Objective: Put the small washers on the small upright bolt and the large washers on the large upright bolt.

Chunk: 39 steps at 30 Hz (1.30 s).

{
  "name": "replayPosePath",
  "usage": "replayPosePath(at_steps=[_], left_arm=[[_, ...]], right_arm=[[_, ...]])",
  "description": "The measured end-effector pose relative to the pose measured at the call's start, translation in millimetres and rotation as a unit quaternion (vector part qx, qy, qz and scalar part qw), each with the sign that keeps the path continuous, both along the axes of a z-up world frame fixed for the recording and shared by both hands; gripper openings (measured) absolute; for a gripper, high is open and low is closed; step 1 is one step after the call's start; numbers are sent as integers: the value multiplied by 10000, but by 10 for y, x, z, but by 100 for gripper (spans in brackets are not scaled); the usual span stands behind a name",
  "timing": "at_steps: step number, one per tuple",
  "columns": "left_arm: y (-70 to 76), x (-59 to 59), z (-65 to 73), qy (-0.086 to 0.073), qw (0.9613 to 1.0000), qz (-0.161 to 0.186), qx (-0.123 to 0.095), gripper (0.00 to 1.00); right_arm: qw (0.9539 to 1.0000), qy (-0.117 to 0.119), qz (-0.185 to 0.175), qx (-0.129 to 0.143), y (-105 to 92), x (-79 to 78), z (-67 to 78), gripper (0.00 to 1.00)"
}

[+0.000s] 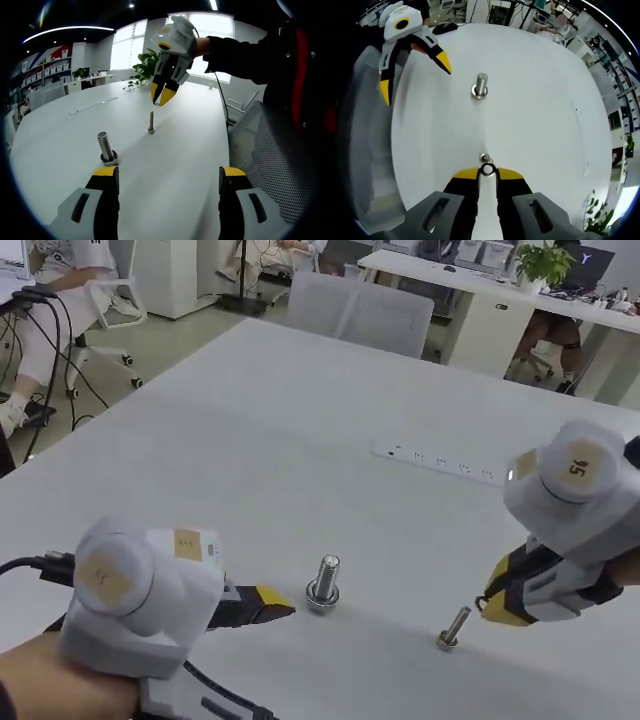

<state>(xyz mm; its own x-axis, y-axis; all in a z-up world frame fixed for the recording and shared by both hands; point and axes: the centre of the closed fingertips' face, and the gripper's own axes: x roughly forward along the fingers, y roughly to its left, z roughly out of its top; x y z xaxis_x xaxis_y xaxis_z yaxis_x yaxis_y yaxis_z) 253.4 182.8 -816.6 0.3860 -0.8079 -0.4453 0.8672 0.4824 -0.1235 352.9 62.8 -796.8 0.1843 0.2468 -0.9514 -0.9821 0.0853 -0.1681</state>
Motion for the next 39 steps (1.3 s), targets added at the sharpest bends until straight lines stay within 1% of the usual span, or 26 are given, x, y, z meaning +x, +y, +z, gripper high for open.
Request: replayPosePath(at_steps=[6,18,39], left_arm=[[14,6,-3,5,10000,27,5,81],[27,13,-12,16,10000,56,4,81],[33,13,-34,61,10000,72,12,81]], right_arm=[[10000,0,72,-57,25,37,-44,13],[9998,79,108,-136,26,50,-128,13],[9996,211,107,-170,29,59,-228,13]])
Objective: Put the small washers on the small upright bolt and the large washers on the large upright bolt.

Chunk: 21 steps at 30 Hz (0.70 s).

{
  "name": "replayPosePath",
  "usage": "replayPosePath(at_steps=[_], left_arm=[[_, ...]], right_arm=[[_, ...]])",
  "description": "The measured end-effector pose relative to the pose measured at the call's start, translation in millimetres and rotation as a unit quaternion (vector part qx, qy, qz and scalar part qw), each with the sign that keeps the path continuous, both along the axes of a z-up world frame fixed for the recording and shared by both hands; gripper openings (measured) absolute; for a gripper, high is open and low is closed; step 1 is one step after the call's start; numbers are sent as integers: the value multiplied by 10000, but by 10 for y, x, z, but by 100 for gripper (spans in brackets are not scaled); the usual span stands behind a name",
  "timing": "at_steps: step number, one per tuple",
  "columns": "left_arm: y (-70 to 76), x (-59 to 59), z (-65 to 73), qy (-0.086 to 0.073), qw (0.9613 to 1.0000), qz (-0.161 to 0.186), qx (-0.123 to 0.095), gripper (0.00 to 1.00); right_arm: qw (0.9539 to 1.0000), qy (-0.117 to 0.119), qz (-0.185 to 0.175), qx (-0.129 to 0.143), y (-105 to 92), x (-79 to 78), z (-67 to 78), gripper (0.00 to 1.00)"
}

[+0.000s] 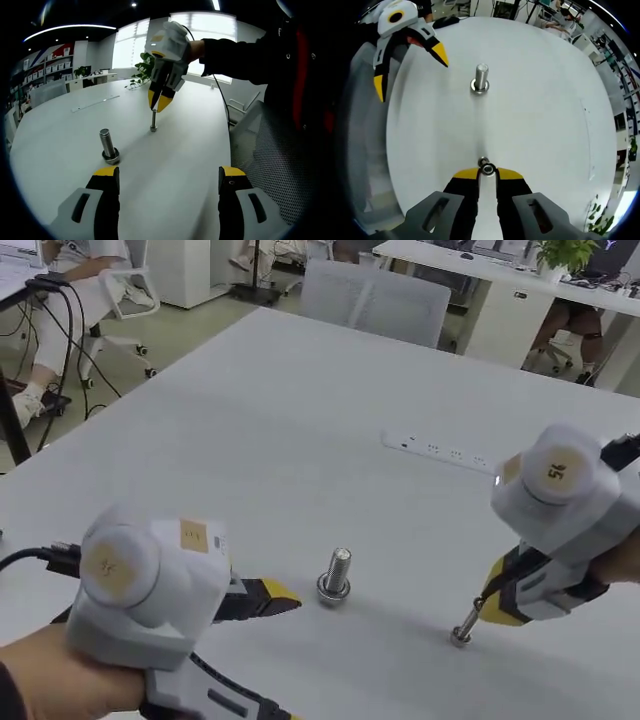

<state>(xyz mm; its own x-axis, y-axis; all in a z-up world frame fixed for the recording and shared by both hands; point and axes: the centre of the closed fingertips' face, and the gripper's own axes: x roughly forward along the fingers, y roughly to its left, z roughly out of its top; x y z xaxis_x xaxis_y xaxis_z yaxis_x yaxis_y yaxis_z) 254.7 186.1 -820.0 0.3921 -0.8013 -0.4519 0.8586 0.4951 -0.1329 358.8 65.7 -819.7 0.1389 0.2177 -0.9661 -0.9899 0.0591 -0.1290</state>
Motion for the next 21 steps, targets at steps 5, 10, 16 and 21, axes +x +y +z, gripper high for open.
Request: replayPosePath(at_steps=[5,10,16,21], left_arm=[[8,3,-7,13,10000,8,3,81],[7,1,-17,32,10000,2,8,81],[8,1,-26,44,10000,3,17,81],[14,0,-30,51,10000,23,20,81]], right_arm=[[10000,32,-6,-11,2,15,-40,13],[10000,79,-3,-36,3,22,-99,13],[9999,135,-16,-53,21,34,-188,13],[9997,217,-27,-78,19,27,-270,13]])
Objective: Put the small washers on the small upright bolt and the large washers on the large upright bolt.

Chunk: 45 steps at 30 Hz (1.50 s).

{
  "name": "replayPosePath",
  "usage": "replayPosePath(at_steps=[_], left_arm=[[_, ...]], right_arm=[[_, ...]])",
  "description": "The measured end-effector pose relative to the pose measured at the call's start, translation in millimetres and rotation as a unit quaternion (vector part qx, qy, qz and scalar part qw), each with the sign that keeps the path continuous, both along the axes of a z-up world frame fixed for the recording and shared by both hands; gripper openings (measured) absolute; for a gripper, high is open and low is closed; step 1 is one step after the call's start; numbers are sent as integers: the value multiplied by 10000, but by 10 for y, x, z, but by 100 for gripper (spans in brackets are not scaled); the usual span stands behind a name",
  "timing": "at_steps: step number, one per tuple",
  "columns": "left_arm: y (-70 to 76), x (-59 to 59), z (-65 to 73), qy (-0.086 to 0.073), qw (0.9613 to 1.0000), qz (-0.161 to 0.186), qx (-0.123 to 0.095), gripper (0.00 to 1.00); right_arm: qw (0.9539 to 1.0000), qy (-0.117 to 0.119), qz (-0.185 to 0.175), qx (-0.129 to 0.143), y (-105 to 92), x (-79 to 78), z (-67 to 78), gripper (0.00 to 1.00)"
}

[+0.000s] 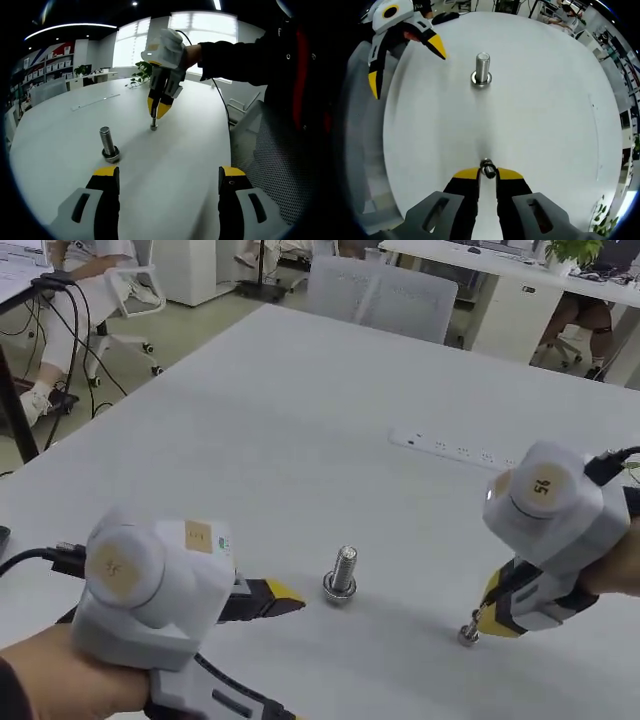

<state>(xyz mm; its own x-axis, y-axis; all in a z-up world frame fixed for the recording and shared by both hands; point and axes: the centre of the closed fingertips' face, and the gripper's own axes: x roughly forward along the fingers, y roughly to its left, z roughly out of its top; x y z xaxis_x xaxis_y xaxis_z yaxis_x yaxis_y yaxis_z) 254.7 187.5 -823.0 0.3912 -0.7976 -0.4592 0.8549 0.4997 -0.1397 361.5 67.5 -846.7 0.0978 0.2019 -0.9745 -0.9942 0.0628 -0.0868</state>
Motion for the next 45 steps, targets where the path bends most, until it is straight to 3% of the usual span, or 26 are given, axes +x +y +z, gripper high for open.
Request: replayPosePath(at_steps=[14,30,39,45], left_arm=[[7,-8,-13,21,10000,24,17,81],[12,-2,-19,38,10000,29,21,81],[9,0,-25,46,10000,16,24,81],[0,-5,-29,54,10000,-7,33,81]], right_arm=[[9999,115,5,-90,-24,-28,-157,13],[9999,155,41,-60,-6,-28,-191,14],[9998,174,3,-38,-20,-22,-187,20],[9997,208,-82,50,-35,-33,-180,32]])
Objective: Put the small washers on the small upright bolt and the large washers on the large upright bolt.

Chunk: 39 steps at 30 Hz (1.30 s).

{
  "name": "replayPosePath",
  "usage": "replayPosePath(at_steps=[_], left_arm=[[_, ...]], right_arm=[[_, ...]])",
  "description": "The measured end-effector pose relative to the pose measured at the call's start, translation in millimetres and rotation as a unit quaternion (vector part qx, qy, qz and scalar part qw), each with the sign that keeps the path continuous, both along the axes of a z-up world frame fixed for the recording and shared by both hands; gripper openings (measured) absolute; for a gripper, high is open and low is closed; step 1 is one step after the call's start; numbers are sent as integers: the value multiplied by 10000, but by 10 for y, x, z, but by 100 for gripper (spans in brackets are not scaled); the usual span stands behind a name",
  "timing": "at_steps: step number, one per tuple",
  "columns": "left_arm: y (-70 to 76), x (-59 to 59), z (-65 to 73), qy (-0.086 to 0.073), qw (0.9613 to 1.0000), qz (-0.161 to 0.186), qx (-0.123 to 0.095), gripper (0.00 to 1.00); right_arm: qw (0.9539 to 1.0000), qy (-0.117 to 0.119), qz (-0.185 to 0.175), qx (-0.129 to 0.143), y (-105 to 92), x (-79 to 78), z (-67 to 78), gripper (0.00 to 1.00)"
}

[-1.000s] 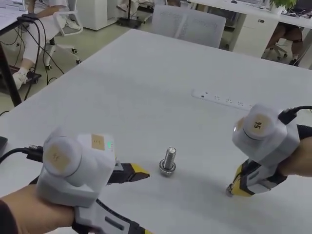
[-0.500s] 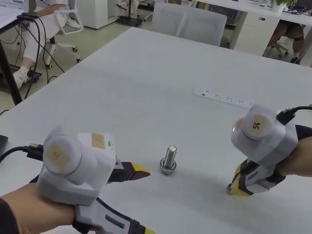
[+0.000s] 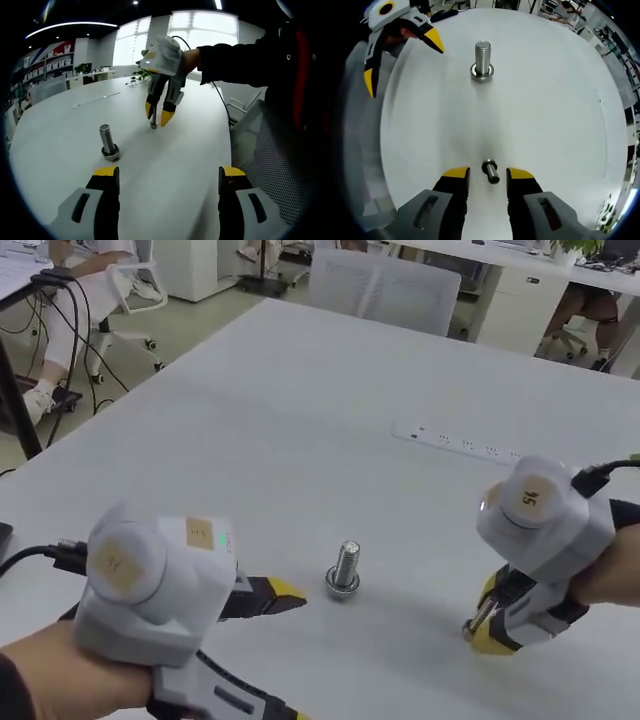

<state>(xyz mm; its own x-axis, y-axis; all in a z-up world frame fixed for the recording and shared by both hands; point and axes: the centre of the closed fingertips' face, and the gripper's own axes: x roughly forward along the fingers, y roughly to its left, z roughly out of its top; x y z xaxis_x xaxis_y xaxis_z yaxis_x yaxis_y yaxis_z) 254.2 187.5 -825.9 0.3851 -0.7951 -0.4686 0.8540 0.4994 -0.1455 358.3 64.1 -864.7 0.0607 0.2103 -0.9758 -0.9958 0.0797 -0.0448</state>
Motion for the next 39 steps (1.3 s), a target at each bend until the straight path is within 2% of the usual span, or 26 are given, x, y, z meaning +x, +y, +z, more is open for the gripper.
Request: replayPosePath(at_steps=[6,11,13,18,26,33,39], left_arm=[[-6,-4,-6,7,10000,-18,7,81],[-11,-8,-2,6,10000,-34,10,81],[-11,-9,-1,6,10000,-42,17,81],[-16,-3,11,-6,10000,-51,15,81],[-10,-1,8,-2,10000,-45,32,81],[-5,0,24,-8,10000,-37,39,82],[30,22,80,-41,10000,37,19,82]], right_arm=[[9997,119,-118,163,-20,-56,-15,55],[9979,214,-301,536,25,-107,-9,75],[9971,153,-274,696,46,-107,0,84],[9943,213,-400,970,69,-169,15,100],[9884,43,-593,1397,78,-189,85,100],[9845,-41,-740,1588,41,-255,166,100],[9760,-195,-952,1948,58,-318,298,100]])
